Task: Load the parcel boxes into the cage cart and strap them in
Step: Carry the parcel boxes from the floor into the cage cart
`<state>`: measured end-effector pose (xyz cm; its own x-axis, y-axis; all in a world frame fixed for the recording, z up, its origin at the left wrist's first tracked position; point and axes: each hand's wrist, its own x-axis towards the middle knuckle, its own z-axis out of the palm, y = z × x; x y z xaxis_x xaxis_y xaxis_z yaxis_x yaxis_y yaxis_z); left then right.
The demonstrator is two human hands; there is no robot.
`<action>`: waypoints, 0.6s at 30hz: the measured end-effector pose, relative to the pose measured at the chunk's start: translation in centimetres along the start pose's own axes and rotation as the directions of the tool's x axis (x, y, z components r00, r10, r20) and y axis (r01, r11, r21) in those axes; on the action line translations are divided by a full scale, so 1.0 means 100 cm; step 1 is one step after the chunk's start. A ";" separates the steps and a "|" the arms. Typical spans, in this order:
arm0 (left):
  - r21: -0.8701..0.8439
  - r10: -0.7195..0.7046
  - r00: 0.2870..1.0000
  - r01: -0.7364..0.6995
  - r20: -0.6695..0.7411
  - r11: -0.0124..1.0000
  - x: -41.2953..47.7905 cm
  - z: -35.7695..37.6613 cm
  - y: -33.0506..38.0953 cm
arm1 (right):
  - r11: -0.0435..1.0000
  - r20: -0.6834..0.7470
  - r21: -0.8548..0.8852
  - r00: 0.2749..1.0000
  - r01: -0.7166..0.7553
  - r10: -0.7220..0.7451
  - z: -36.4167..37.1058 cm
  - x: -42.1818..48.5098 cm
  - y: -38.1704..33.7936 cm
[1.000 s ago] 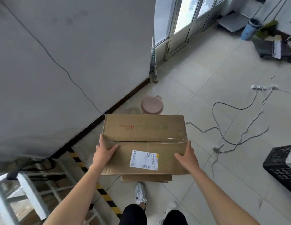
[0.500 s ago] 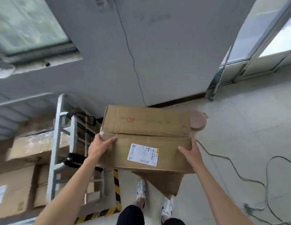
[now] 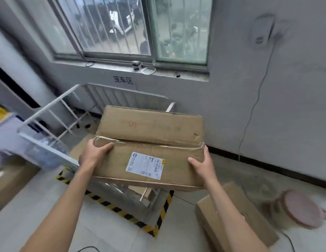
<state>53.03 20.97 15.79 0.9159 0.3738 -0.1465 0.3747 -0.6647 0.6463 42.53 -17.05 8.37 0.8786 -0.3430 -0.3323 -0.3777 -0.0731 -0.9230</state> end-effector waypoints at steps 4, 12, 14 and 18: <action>-0.028 -0.152 0.988 0.152 -0.005 0.988 0.026 -0.048 -0.090 | 0.996 0.111 -0.074 0.992 -0.049 0.057 0.091 -0.016 -0.005; -0.093 -0.109 0.990 0.117 0.094 0.989 0.103 -0.078 -0.185 | 0.960 -0.102 -0.268 0.993 -0.085 0.059 0.204 -0.041 -0.016; -0.092 -0.061 0.992 0.072 0.111 0.993 0.126 -0.079 -0.187 | 0.942 -0.155 -0.319 0.986 -0.108 0.060 0.219 -0.036 -0.023; -0.046 -0.013 0.994 0.018 0.108 0.999 0.168 -0.084 -0.188 | 0.920 -0.226 -0.364 0.972 -0.143 0.062 0.251 -0.027 -0.037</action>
<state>60.15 45.22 7.49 0.9211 0.3108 -0.2347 0.3842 -0.6270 0.6776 48.89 7.63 7.80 0.7648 -0.5496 -0.3361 -0.5796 -0.3593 -0.7315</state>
